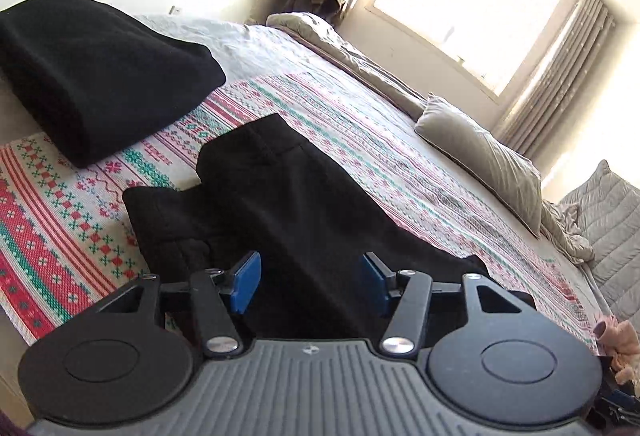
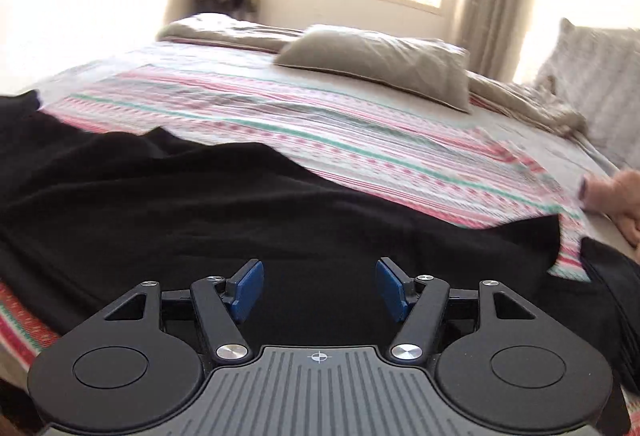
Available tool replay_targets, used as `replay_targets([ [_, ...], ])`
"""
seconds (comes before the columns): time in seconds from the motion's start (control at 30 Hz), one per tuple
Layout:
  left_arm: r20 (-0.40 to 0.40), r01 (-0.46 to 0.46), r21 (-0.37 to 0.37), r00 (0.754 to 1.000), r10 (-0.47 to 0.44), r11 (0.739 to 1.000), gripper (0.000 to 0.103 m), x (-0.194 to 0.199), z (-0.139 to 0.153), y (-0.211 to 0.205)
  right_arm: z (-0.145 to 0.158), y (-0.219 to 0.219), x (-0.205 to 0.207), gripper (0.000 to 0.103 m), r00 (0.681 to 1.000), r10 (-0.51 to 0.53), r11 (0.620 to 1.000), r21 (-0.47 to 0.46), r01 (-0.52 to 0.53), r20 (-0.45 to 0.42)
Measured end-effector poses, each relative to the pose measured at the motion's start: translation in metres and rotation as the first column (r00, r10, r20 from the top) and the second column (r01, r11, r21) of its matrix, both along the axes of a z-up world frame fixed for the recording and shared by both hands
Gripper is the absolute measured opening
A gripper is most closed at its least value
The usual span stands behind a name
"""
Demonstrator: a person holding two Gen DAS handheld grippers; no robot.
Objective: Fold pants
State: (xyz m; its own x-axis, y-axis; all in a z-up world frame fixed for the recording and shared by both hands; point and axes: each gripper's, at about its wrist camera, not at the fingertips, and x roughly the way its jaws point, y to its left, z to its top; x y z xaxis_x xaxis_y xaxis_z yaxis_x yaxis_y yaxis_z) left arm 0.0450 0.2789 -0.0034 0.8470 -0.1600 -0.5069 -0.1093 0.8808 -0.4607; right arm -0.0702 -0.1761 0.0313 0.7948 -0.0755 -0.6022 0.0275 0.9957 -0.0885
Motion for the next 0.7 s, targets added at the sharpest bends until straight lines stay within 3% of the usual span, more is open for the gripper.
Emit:
replay_targets([
  [0.07, -0.001, -0.025, 0.012, 1.000, 0.025, 1.000, 0.074, 0.005, -0.004, 0.004, -0.002, 0.030, 0.005, 0.063, 0.991, 0.135, 0.991, -0.001, -0.135, 0.021],
  [0.17, -0.022, -0.056, 0.007, 0.998, 0.056, 0.998, 0.073, 0.013, -0.011, 0.010, -0.007, 0.067, 0.013, 0.063, 0.951, 0.308, 0.950, 0.040, -0.309, 0.031],
  [0.33, -0.020, -0.077, -0.016, 0.997, 0.077, 0.997, 0.063, 0.023, -0.017, 0.018, -0.022, 0.116, 0.028, 0.061, 0.874, 0.486, 0.872, 0.053, -0.486, 0.009],
  [0.5, -0.028, -0.102, -0.004, 0.994, 0.102, 0.995, 0.049, 0.030, -0.020, 0.022, -0.038, 0.150, 0.035, 0.060, 0.815, 0.579, 0.816, 0.027, -0.578, -0.032],
  [0.7, -0.043, -0.119, -0.023, 0.992, 0.118, 0.993, 0.033, 0.037, -0.021, 0.028, -0.047, 0.163, 0.049, 0.056, 0.802, 0.595, 0.804, 0.063, -0.592, -0.050],
])
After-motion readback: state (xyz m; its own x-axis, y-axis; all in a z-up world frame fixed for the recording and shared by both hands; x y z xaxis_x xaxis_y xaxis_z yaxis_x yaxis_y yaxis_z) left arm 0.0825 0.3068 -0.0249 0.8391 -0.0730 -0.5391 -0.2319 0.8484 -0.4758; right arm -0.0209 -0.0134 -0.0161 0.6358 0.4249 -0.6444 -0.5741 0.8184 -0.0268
